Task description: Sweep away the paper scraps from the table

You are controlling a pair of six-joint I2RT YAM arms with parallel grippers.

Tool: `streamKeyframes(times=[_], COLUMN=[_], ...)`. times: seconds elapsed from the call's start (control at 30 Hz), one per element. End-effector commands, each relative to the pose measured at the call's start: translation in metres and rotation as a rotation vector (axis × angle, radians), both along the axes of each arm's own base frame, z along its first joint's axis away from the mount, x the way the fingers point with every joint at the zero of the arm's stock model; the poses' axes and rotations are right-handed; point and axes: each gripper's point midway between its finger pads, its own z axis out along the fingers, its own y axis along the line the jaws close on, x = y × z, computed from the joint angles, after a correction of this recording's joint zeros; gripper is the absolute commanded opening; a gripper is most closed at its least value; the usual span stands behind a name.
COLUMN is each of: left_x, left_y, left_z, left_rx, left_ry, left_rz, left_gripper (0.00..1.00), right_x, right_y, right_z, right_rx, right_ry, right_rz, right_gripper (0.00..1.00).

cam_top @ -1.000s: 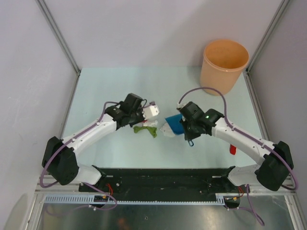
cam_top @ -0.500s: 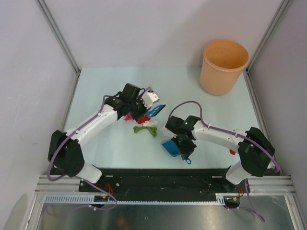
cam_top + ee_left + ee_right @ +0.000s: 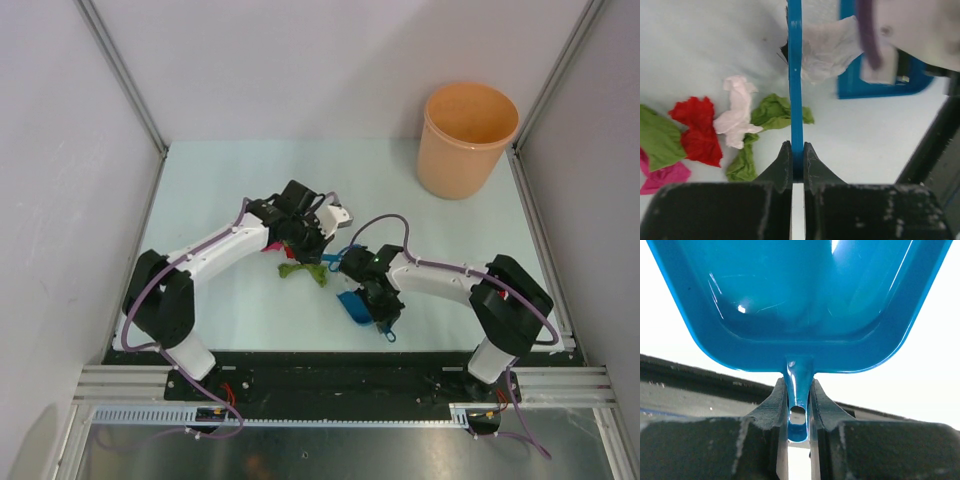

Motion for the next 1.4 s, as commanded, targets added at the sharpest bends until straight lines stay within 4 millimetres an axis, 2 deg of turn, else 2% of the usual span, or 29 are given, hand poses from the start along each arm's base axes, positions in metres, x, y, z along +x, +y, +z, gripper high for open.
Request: streamKeyframes(times=[0.0,0.03,0.13,0.2,0.3,0.43,0.57,0.67,0.77,0.8,0.97,1.07,1.1,1.17,1.2,1.23,1.27,1.3,1.33,1.37], left_x=[-0.039,-0.048,-0.062,-0.062,-0.047,-0.029,-0.016,0.001,0.021,0.029,0.051,0.058,0.058,0.056,0.052,0.050,0.047,0.045,0.042,0.040], left_y=[-0.012,-0.018,-0.019,-0.016,-0.002,0.014,0.024,0.038,0.058,0.069,0.097,0.112,0.117,0.120,0.121,0.121,0.122,0.122,0.123,0.124], left_z=[0.015,0.026,0.045,0.051,0.056,0.067,0.087,0.109,0.127,0.129,0.129,0.124,0.121,0.120,0.115,0.115,0.116,0.112,0.111,0.112], left_rx=[-0.112,-0.166,-0.223,-0.220,-0.162,-0.103,-0.081,-0.072,-0.076,-0.072,-0.045,-0.035,-0.029,-0.031,-0.029,-0.034,-0.038,-0.034,-0.032,-0.035], left_ry=[0.144,0.166,0.174,0.146,0.055,-0.049,-0.148,-0.236,-0.290,-0.297,-0.310,-0.302,-0.296,-0.299,-0.286,-0.284,-0.289,-0.281,-0.282,-0.287], left_rz=[-0.082,-0.119,-0.165,-0.167,-0.101,-0.017,0.032,0.098,0.176,0.211,0.298,0.343,0.356,0.358,0.357,0.351,0.350,0.348,0.345,0.345], left_gripper=[0.00,0.00,0.00,0.00,0.00,0.00,0.00,0.00,0.00,0.00,0.00,0.00,0.00,0.00,0.00,0.00,0.00,0.00,0.00,0.00], right_x=[0.036,0.042,0.058,0.063,0.067,0.065,0.062,0.061,0.059,0.059,0.060,0.071,0.088,0.101,0.115,0.127,0.138,0.152,0.167,0.179], right_y=[0.014,0.016,0.023,0.025,0.023,0.033,0.037,0.036,0.037,0.037,0.033,0.020,0.017,0.008,0.009,-0.006,-0.010,-0.012,-0.026,-0.030], right_z=[-0.009,-0.010,-0.007,-0.005,0.004,0.017,0.024,0.032,0.045,0.051,0.088,0.108,0.127,0.143,0.165,0.173,0.180,0.201,0.210,0.212], right_rx=[0.055,0.058,0.087,0.093,0.096,0.142,0.159,0.174,0.208,0.218,0.223,0.181,0.194,0.186,0.210,0.194,0.182,0.193,0.175,0.162], right_ry=[-0.122,-0.144,-0.219,-0.250,-0.288,-0.342,-0.360,-0.367,-0.381,-0.387,-0.409,-0.432,-0.470,-0.488,-0.534,-0.545,-0.556,-0.604,-0.628,-0.637], right_rz=[-0.017,-0.019,-0.020,-0.027,-0.036,0.012,0.037,0.043,0.062,0.068,0.116,0.112,0.087,0.067,0.065,0.020,0.004,0.007,-0.033,-0.041], right_gripper=[0.00,0.00,0.00,0.00,0.00,0.00,0.00,0.00,0.00,0.00,0.00,0.00,0.00,0.00,0.00,0.00,0.00,0.00,0.00,0.00])
